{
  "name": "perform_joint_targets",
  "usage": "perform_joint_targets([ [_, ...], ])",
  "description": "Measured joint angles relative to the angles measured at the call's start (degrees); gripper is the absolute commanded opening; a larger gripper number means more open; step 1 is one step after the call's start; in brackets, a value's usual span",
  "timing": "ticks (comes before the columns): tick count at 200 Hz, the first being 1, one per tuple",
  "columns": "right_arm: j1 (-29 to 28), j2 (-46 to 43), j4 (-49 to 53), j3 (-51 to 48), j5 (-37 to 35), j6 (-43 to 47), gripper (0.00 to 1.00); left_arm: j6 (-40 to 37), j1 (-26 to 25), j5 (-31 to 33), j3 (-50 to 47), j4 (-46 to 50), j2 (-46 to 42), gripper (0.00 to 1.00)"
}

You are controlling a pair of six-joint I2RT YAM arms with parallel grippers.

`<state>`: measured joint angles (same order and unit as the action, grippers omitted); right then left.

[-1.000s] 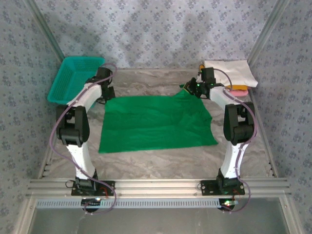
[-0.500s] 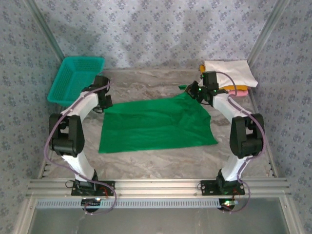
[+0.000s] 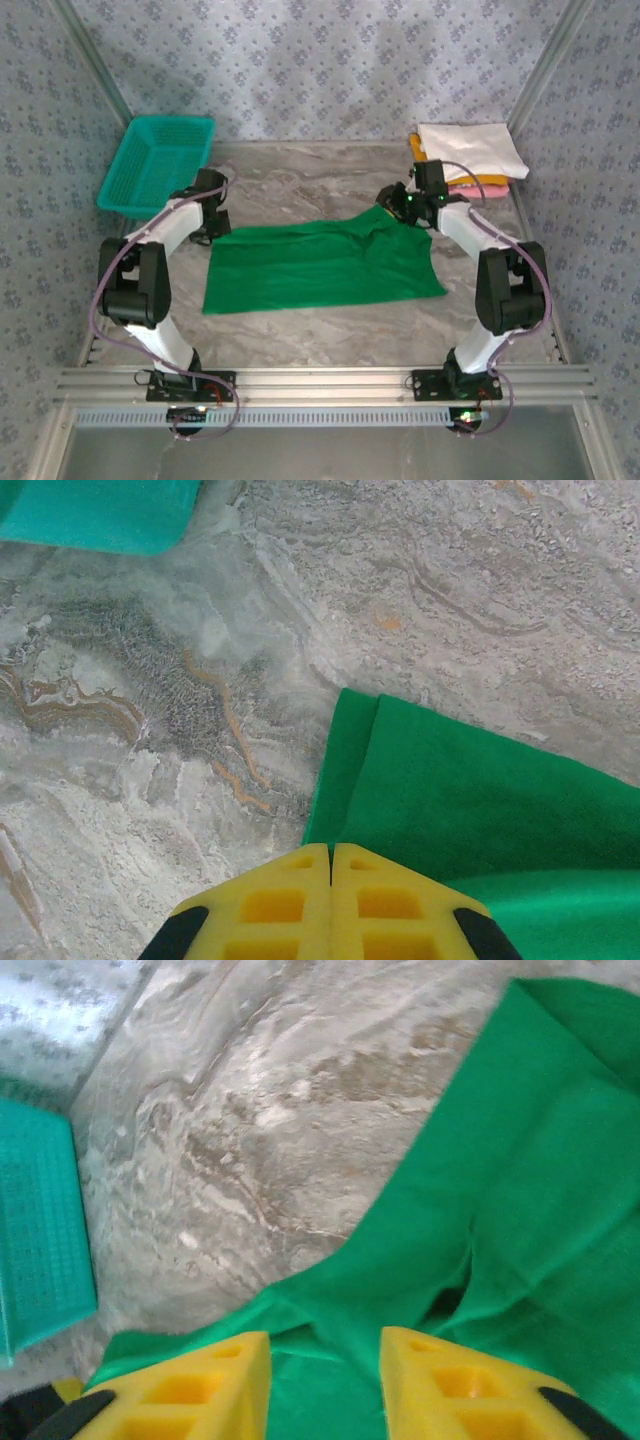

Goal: Fold and stack the t-shirts

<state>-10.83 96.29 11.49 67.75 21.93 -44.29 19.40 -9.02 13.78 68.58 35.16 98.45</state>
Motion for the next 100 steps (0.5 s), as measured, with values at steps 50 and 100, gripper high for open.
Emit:
perform_joint_targets([
  [50,8.79,11.8,7.26,21.05,3.41,7.37,0.36,-0.52,0.0,0.0,1.33,-0.13,2.73,0.0],
  [100,8.63,19.52,13.4,20.37,5.05,8.96,0.38,-0.76,0.0,0.22,1.4,-0.09,3.08,0.0],
])
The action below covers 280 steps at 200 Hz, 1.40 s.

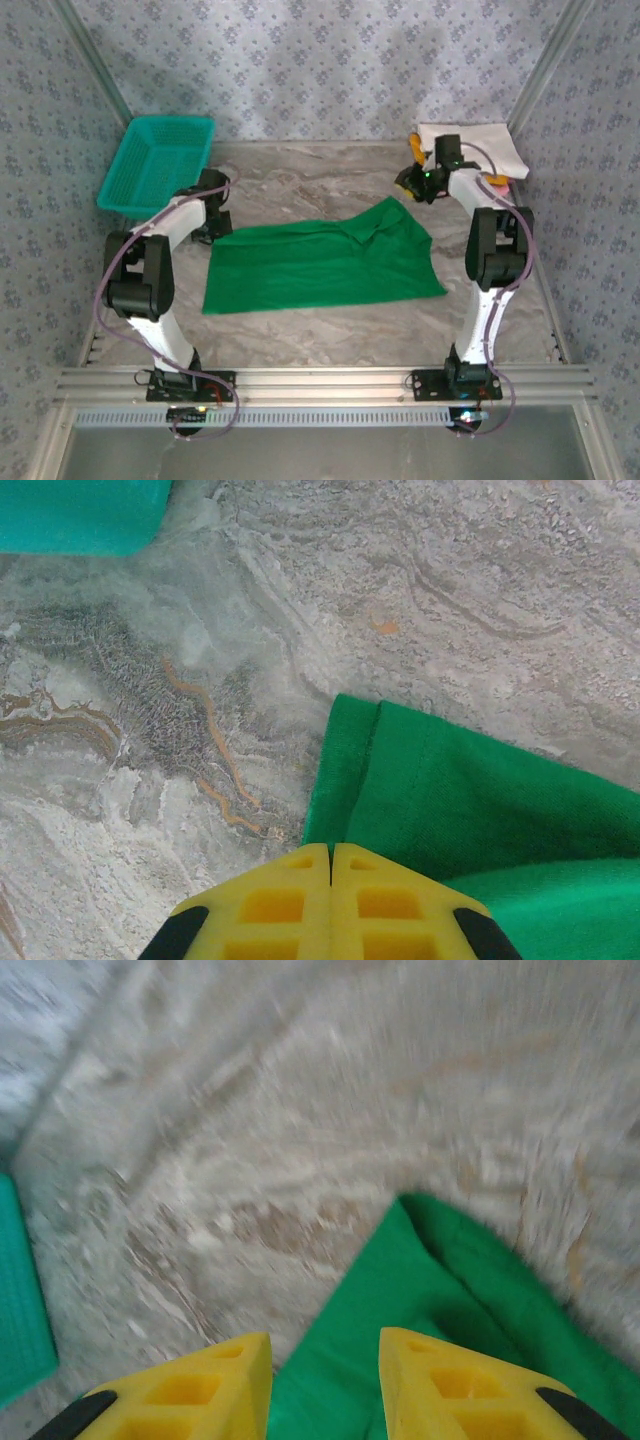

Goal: Fold and stack the t-shirts

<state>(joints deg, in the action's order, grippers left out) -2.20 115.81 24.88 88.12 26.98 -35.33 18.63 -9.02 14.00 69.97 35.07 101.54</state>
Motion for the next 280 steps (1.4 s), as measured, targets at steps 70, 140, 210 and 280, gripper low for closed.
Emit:
perform_joint_targets([
  [70,-1.44,-1.95,-2.71,-13.35,3.15,-4.52,0.4,-0.44,0.0,0.39,0.0,-0.46,1.77,0.0],
  [140,2.67,-8.35,-5.29,-15.98,1.01,-4.61,0.4,-0.63,0.0,0.42,0.28,-0.74,1.77,0.0],
  [210,2.64,-2.38,-5.18,-13.51,0.72,-4.04,0.38,-0.63,-0.11,0.42,0.28,-0.79,1.77,0.0],
  [280,2.54,0.5,-5.77,-11.78,0.72,-4.04,0.4,-0.61,-0.11,0.42,0.28,-0.81,1.77,0.0],
])
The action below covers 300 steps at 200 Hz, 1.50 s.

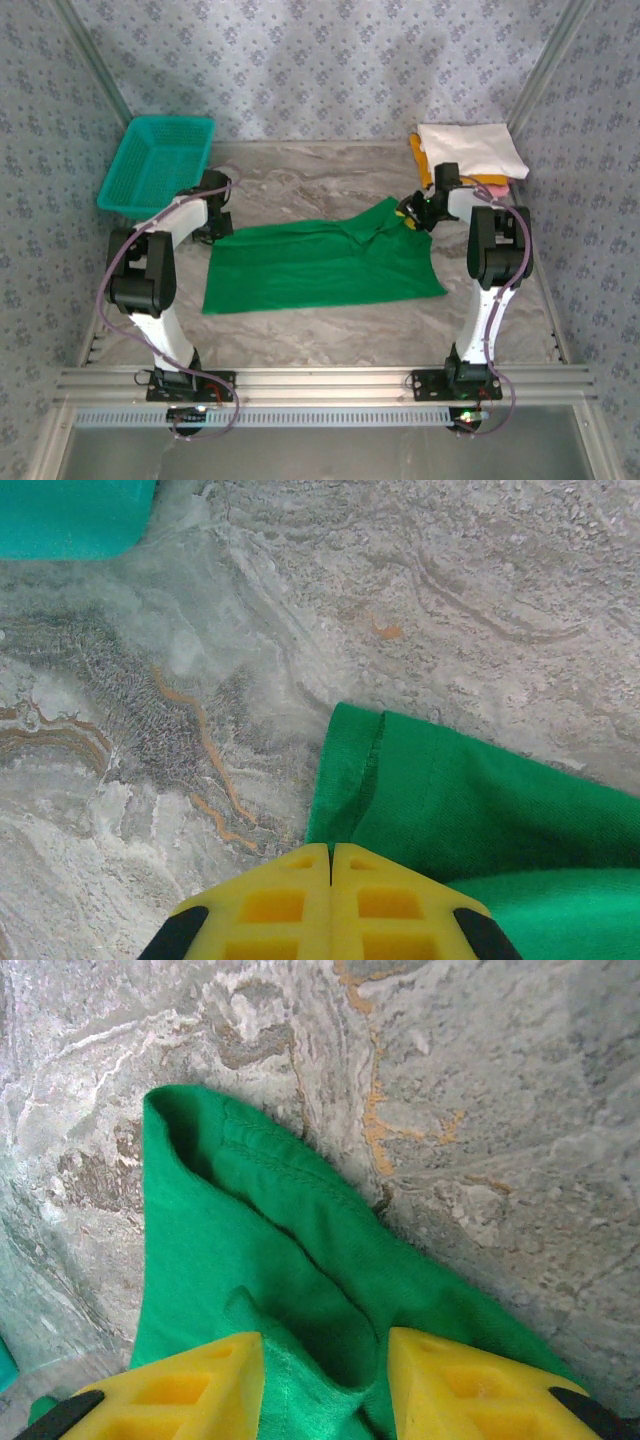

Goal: Fold and stack the t-shirts

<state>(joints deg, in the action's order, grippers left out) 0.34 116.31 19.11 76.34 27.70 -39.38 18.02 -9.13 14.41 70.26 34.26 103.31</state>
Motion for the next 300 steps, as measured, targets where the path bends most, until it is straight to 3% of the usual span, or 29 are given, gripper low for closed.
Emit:
perform_joint_targets([
  [31,0.0,0.37,-1.03,0.42,0.0,-0.04,0.36,0.0,-0.04,0.0,0.07,0.02,0.0,0.0],
  [92,0.0,2.23,-1.99,3.06,-0.09,-0.22,0.12,-0.02,-0.63,0.07,0.85,-0.04,0.0,0.0],
  [104,0.0,2.29,-2.03,3.13,-0.07,-0.24,0.14,-0.02,-0.63,0.22,0.85,-0.02,0.0,0.0],
  [119,0.0,2.43,-2.01,3.13,-0.04,0.02,0.35,-0.02,-0.63,0.22,0.85,-0.02,0.0,0.0],
  [152,-0.26,2.73,-1.55,3.21,-0.52,0.46,0.38,-0.02,-0.63,0.2,0.85,-0.02,0.0,0.0],
  [215,-0.87,4.04,-1.81,3.5,-0.15,1.55,0.1,-0.02,-0.63,0.22,0.98,0.0,0.0,0.0],
  [258,-1.11,4.09,-1.49,3.65,-0.13,1.31,0.0,-0.02,-0.63,0.22,1.11,0.02,0.0,0.0],
  [300,-0.72,2.56,0.44,3.89,-0.9,1.46,0.0,-0.02,-0.63,0.22,1.64,0.15,0.0,0.0],
])
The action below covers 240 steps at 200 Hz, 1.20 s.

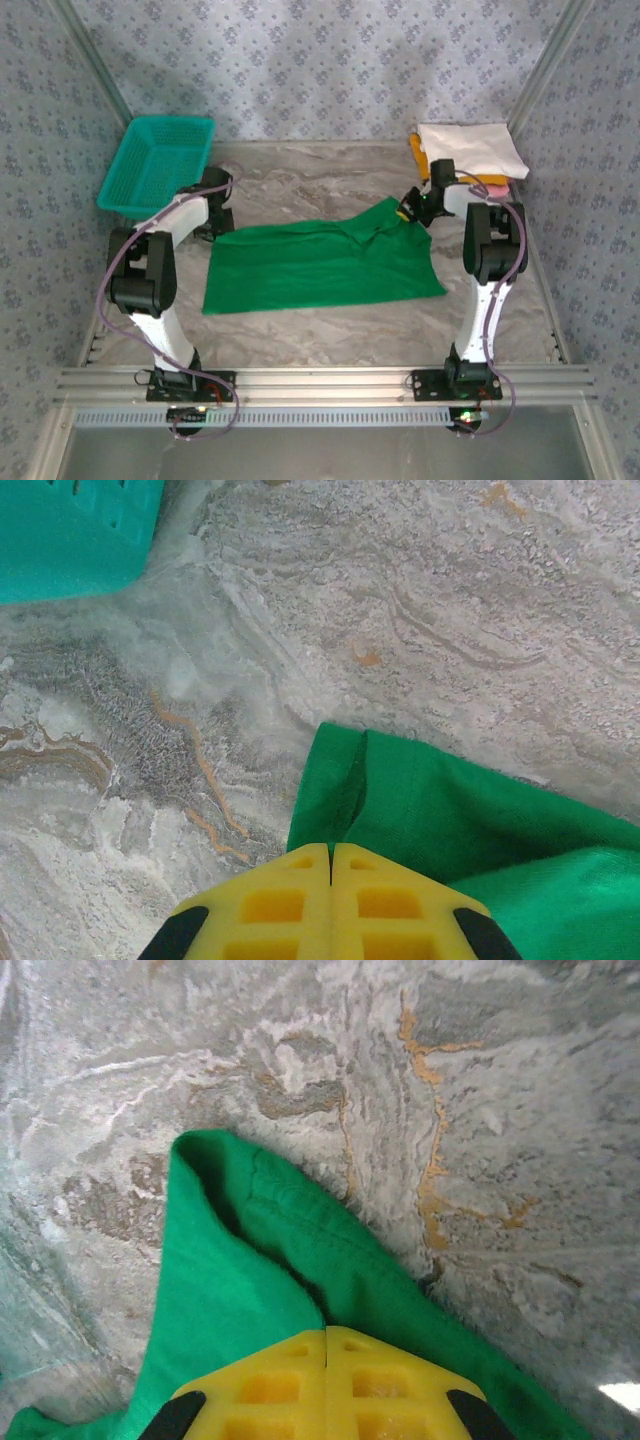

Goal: Fold and stack the t-shirts

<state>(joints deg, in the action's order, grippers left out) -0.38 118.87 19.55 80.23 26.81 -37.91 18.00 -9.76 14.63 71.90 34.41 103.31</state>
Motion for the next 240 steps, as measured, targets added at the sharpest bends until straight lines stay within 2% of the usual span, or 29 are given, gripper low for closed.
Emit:
perform_joint_targets([
  [69,1.07,-6.32,2.47,2.86,1.73,-0.68,0.0,0.0,0.0,0.26,1.55,0.35,0.0,0.0],
  [137,4.04,-11.76,2.01,2.8,5.66,-7.39,0.0,-0.9,0.0,1.51,5.38,1.81,-0.22,0.0],
  [203,6.16,-20.5,1.25,-3.56,7.61,-10.82,0.0,-1.66,-0.02,2.58,5.29,4.37,-3.19,0.0],
  [240,7.93,-21.49,1.09,-4.24,7.98,-10.86,0.0,-3.54,-0.02,3.45,5.33,4.37,-4.5,0.0],
])
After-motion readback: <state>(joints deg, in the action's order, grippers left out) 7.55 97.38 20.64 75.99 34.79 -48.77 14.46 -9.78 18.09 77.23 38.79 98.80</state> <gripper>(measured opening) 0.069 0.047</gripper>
